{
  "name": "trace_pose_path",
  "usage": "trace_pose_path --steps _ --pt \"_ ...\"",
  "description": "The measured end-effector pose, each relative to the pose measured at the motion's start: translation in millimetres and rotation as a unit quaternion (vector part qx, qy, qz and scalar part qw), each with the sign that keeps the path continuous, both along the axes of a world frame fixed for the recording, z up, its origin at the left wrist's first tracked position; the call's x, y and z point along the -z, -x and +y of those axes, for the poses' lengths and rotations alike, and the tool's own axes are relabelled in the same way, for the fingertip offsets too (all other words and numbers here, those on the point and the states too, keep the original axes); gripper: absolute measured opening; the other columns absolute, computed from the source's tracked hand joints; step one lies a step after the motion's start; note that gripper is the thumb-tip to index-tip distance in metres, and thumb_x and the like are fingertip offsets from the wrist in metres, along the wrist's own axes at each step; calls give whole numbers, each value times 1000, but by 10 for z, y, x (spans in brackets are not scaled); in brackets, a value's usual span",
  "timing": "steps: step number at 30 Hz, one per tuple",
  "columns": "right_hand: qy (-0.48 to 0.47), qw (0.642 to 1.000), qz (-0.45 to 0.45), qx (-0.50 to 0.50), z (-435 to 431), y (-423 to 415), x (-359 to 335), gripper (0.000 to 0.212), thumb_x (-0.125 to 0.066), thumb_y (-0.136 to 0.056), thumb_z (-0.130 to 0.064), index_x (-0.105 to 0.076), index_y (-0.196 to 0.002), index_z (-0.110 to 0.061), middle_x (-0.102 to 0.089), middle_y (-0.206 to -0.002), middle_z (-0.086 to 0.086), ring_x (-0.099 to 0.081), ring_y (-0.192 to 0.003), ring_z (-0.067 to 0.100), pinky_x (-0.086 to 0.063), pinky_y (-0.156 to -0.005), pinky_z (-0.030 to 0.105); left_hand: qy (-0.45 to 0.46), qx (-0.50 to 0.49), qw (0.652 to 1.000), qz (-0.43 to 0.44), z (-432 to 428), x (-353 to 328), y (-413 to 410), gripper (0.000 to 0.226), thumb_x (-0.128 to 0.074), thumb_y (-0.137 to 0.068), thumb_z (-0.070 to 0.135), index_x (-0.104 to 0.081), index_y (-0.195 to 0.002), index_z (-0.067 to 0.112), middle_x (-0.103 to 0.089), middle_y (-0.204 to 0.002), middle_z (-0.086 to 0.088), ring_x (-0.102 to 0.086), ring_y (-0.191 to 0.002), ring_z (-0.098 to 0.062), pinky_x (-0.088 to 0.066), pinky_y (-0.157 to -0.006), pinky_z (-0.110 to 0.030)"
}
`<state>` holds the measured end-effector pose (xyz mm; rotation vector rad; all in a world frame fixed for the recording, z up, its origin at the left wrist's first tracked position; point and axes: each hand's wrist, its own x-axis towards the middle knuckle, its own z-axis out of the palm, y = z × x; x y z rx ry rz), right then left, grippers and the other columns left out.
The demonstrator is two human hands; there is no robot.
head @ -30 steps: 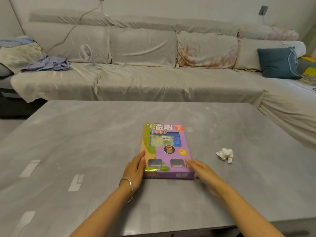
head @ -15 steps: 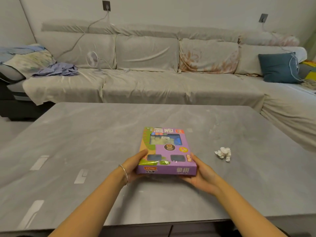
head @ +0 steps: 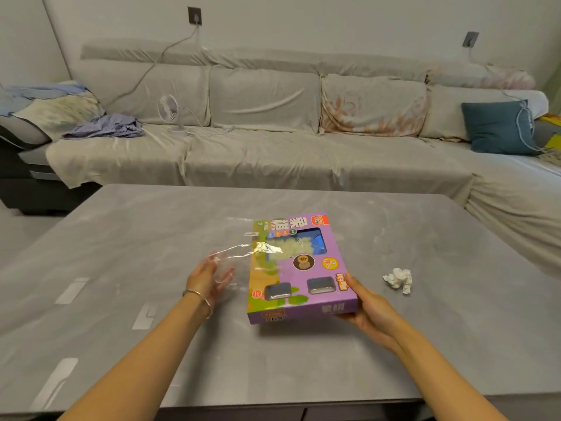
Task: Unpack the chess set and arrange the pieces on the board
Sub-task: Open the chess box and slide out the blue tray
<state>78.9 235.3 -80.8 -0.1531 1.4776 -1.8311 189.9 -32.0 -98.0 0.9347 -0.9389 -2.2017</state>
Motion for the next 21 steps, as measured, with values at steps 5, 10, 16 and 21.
trace_pose_path --steps 5,10,16,21 --pt "-23 999 -3 -23 -84 -51 100 29 -45 -95 -33 -60 -112 -15 -73 -97 8 -71 -81 17 -59 -67 31 38 -49 998 21 -377 -189 -174 40 -46 -95 7 -39 -135 12 -51 -128 -8 -60 -89 -23 -56 -64 -25" --pt "-14 999 -42 -21 -194 -111 166 28 -46 -94 -32 -59 -112 -14 -72 -101 10 -69 -89 23 -59 -72 36 75 -31 996 41 -582 -341 -300 44 -51 -94 12 -39 -136 17 -51 -131 -5 -59 -103 -25 -52 -82 -30" --pt "-76 996 7 -46 -203 -172 157 32 -47 -95 -30 -60 -116 -9 -71 -104 9 -69 -93 20 -58 -75 30 173 -7 983 58 -546 -573 -442 44 -46 -94 36 -42 -136 24 -54 -125 1 -58 -107 -20 -48 -85 -31" --pt "-124 989 71 -42 -74 -208 20 32 -47 -97 -24 -60 -119 -4 -73 -99 6 -70 -89 14 -55 -66 19 222 52 973 40 -331 -787 -443 37 -44 -95 36 -50 -129 24 -50 -130 2 -50 -116 -21 -43 -93 -34"
